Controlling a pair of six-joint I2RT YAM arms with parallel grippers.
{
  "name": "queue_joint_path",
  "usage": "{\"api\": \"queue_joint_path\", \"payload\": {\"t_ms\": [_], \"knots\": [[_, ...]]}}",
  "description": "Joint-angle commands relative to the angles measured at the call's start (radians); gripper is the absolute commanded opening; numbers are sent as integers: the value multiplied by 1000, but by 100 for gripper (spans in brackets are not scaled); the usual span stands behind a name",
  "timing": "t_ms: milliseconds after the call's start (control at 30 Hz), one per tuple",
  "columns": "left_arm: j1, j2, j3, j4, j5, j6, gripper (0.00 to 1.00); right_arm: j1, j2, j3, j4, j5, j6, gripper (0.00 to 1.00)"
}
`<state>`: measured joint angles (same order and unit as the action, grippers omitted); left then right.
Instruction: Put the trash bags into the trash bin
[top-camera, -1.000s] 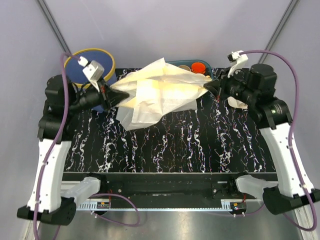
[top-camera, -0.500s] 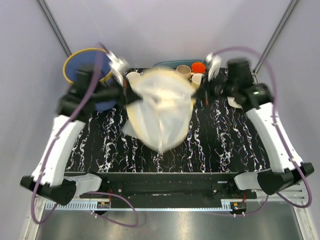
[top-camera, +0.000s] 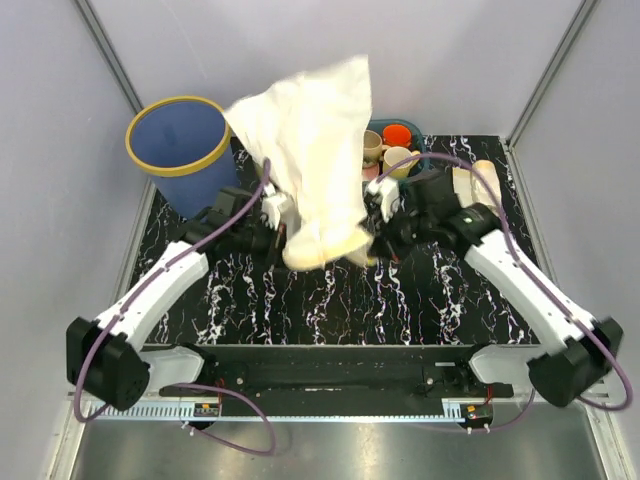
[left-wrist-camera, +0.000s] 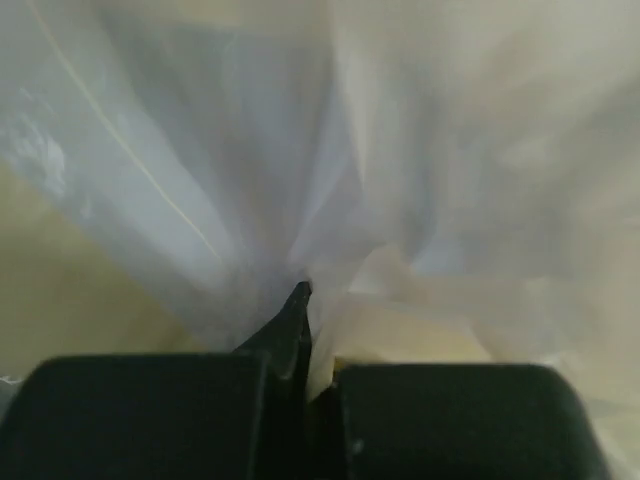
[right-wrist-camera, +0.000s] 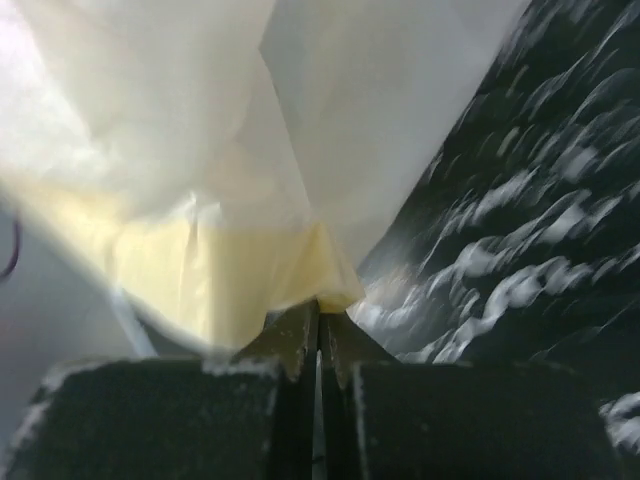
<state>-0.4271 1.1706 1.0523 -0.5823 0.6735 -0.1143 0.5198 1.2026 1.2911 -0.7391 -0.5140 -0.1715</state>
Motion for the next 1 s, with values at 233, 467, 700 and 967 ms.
{"api": "queue_joint_path", "payload": {"t_ms": [233, 467, 700, 967], "knots": [[-7, -86, 742, 211, -70, -108, 0, 46, 143, 900, -94, 164, -11, 0], [-68, 12, 34, -192, -26, 19, 0, 60, 0, -25, -112, -24, 4, 0], [-39, 0, 759, -61, 182, -89, 0, 65, 101, 694, -139, -107, 76, 0], [-51, -20, 509, 86, 44, -137, 0, 63, 119, 551, -61, 57, -40, 0]]}}
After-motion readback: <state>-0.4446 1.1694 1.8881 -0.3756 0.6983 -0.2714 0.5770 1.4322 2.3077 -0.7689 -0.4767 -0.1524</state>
